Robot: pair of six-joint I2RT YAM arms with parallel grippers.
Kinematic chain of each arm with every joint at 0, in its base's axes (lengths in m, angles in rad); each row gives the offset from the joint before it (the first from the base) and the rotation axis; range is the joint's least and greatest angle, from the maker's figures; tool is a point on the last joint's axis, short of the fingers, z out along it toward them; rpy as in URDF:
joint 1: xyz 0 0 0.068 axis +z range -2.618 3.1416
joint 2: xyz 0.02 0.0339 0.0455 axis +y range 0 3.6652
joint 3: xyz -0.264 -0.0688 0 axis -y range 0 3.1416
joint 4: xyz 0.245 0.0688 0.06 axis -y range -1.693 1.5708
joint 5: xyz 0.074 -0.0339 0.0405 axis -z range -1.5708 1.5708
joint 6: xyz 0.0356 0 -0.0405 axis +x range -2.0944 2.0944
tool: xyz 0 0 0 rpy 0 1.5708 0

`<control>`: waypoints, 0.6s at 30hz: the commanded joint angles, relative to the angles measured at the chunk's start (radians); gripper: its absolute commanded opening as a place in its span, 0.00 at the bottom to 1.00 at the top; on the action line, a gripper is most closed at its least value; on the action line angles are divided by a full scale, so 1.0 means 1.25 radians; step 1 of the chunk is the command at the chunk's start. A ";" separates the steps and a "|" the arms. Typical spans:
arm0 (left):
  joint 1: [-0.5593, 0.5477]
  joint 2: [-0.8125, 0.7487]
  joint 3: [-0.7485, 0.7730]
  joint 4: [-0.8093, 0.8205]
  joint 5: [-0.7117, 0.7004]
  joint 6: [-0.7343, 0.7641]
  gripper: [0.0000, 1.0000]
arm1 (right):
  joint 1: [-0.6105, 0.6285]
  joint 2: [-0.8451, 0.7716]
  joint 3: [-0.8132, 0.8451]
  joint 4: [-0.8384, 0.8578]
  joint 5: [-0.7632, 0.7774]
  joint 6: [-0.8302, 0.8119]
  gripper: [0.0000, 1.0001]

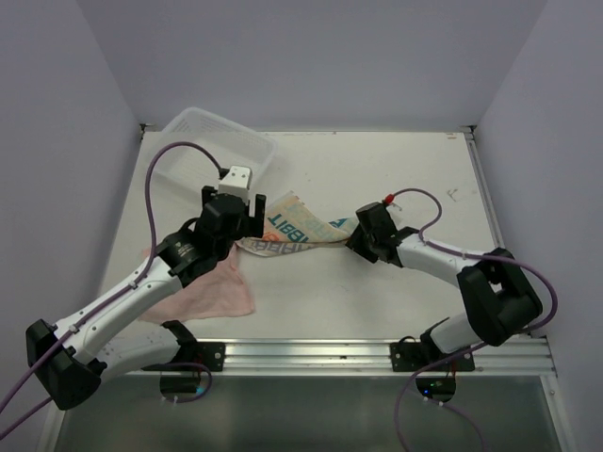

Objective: Roll the towels
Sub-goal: Move the towel to the center of the board

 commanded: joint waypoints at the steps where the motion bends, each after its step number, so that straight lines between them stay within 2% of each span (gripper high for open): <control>1: 0.004 -0.021 -0.019 -0.002 -0.022 0.034 0.87 | 0.018 0.035 0.051 -0.043 0.056 0.012 0.47; 18: 0.004 -0.042 -0.022 0.003 0.021 0.040 0.88 | 0.042 0.178 0.169 -0.141 0.132 -0.018 0.46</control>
